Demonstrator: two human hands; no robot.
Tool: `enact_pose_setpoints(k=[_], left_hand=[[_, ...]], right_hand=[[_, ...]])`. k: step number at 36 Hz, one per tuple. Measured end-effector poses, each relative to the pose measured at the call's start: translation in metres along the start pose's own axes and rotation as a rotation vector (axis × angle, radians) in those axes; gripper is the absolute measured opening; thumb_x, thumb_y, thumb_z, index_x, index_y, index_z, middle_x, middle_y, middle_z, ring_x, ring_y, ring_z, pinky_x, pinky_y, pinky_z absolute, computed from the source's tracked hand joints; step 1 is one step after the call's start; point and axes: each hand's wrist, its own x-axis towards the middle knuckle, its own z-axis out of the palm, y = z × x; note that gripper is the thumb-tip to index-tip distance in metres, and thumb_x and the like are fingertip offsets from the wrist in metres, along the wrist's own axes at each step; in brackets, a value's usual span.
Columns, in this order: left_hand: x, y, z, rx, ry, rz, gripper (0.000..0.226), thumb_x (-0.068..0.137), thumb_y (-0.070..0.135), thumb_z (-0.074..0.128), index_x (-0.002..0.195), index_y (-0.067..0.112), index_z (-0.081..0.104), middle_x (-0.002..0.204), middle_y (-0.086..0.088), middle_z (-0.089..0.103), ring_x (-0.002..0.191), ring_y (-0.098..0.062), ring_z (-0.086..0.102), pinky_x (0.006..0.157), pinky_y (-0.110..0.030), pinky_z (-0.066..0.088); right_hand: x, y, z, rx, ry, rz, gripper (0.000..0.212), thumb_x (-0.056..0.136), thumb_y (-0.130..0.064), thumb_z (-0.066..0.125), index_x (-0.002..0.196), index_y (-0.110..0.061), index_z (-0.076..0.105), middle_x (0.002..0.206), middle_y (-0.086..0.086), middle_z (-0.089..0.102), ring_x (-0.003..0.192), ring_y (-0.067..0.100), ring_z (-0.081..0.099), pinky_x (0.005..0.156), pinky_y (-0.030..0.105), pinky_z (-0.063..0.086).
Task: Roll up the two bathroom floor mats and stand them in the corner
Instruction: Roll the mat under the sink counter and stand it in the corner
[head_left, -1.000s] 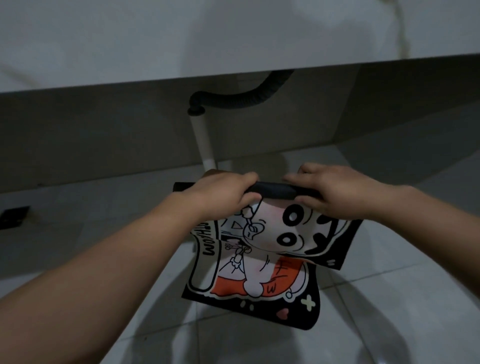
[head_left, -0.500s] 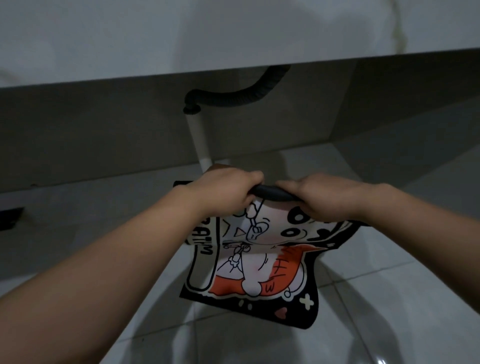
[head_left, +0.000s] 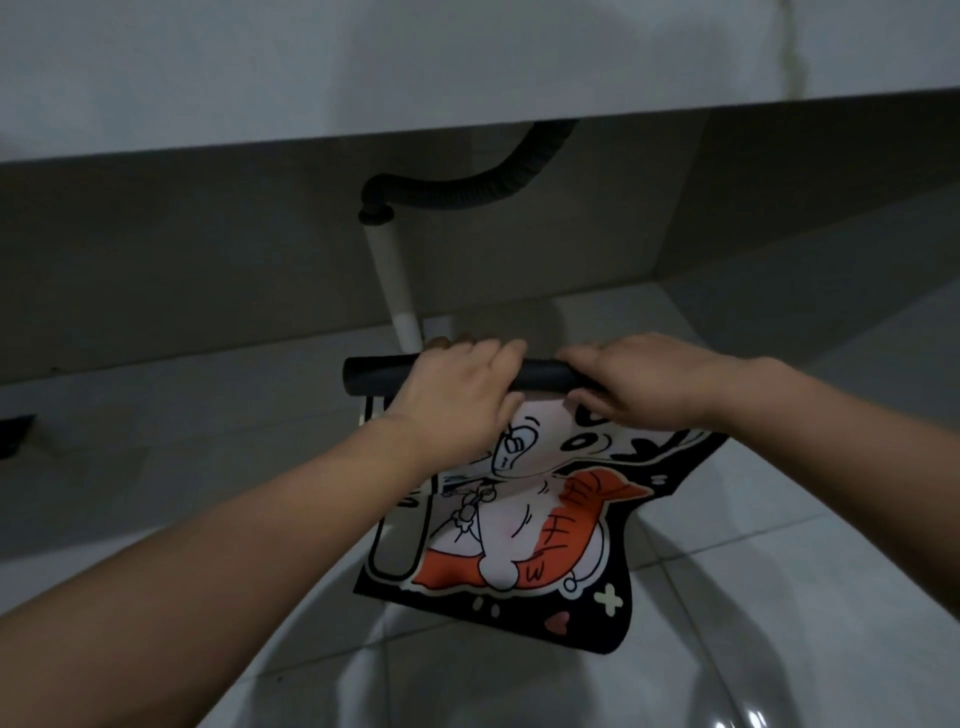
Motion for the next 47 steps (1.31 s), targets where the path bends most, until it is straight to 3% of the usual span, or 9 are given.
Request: enact_pose_setpoints(k=[8,14,18,22,29,34,39,43,47], left_hand=[[0.019,-0.015,-0.016,-0.257,-0.303,-0.034,0.024,0.076,0.042,0.056,0.077,0.025,0.040,0.071,0.006,0.043,0.062,-0.016,0.044,0.050,-0.028,0.029],[0.012,-0.013,-0.006,-0.281,-0.311,-0.040,0.026,0.081,0.020,0.054,0.096,0.022,0.033,0.063,0.005,0.043,0.052,-0.015,0.044,0.047,-0.032,0.034],[0.010,-0.012,0.000,-0.221,-0.229,0.052,0.038,0.084,0.014,0.050,0.120,0.024,0.043,0.089,0.001,0.061,0.077,-0.022,0.058,0.057,-0.030,0.037],[0.009,-0.017,0.004,-0.295,-0.250,0.033,0.021,0.088,0.020,0.049,0.108,0.025,0.047,0.097,0.005,0.059,0.085,-0.018,0.057,0.062,-0.031,0.039],[0.009,-0.020,0.001,-0.370,-0.340,-0.025,0.035,0.084,0.057,0.041,0.108,0.032,0.037,0.091,0.013,0.045,0.078,-0.010,0.046,0.063,-0.029,0.032],[0.013,-0.026,0.000,-0.407,-0.397,-0.035,0.013,0.089,0.038,0.046,0.096,0.030,0.040,0.090,0.005,0.052,0.073,-0.013,0.049,0.054,-0.029,0.031],[0.014,-0.023,0.001,-0.336,-0.299,-0.034,0.017,0.082,0.032,0.060,0.090,0.024,0.047,0.082,0.005,0.052,0.068,-0.015,0.048,0.056,-0.029,0.037],[0.013,-0.020,0.004,-0.338,-0.253,-0.035,0.019,0.082,0.028,0.060,0.084,0.026,0.041,0.078,0.006,0.049,0.064,-0.013,0.045,0.053,-0.028,0.032],[0.012,-0.021,0.005,-0.356,-0.305,-0.059,0.023,0.078,0.034,0.063,0.085,0.027,0.042,0.078,0.006,0.051,0.065,-0.013,0.048,0.052,-0.028,0.031]], right_hand=[[-0.002,-0.009,0.007,-0.244,0.031,-0.142,0.034,0.093,-0.024,0.045,0.126,-0.016,0.039,0.107,0.007,0.053,0.076,0.028,0.059,0.056,0.038,0.045],[0.002,-0.013,0.007,-0.157,0.086,-0.074,0.034,0.089,-0.032,0.049,0.120,-0.020,0.042,0.105,0.003,0.054,0.075,0.024,0.057,0.056,0.033,0.040],[0.006,-0.012,0.011,0.099,-0.012,0.062,0.045,0.085,-0.034,0.057,0.127,-0.028,0.040,0.096,0.002,0.062,0.069,0.016,0.049,0.052,0.026,0.034],[0.004,-0.012,0.012,0.159,-0.057,0.020,0.042,0.088,-0.054,0.046,0.123,-0.030,0.041,0.098,-0.003,0.062,0.075,0.016,0.054,0.065,0.034,0.045],[0.008,-0.013,0.019,0.054,0.074,0.024,0.022,0.094,-0.036,0.043,0.111,-0.022,0.047,0.103,0.005,0.058,0.079,0.022,0.053,0.060,0.031,0.032],[0.008,-0.014,0.018,0.003,0.159,0.017,0.022,0.089,-0.033,0.054,0.106,-0.020,0.049,0.099,0.005,0.058,0.083,0.026,0.058,0.059,0.030,0.032],[0.009,-0.015,0.018,0.068,0.107,0.097,0.034,0.075,-0.031,0.068,0.095,-0.021,0.043,0.095,0.004,0.052,0.079,0.025,0.056,0.059,0.031,0.036],[0.010,-0.014,0.016,0.287,-0.097,0.214,0.055,0.075,-0.035,0.069,0.119,-0.024,0.039,0.100,-0.002,0.054,0.078,0.015,0.054,0.061,0.028,0.040],[0.009,-0.007,0.015,0.314,-0.125,0.208,0.021,0.083,-0.025,0.061,0.103,-0.026,0.055,0.082,-0.005,0.059,0.071,0.014,0.057,0.058,0.030,0.044]])
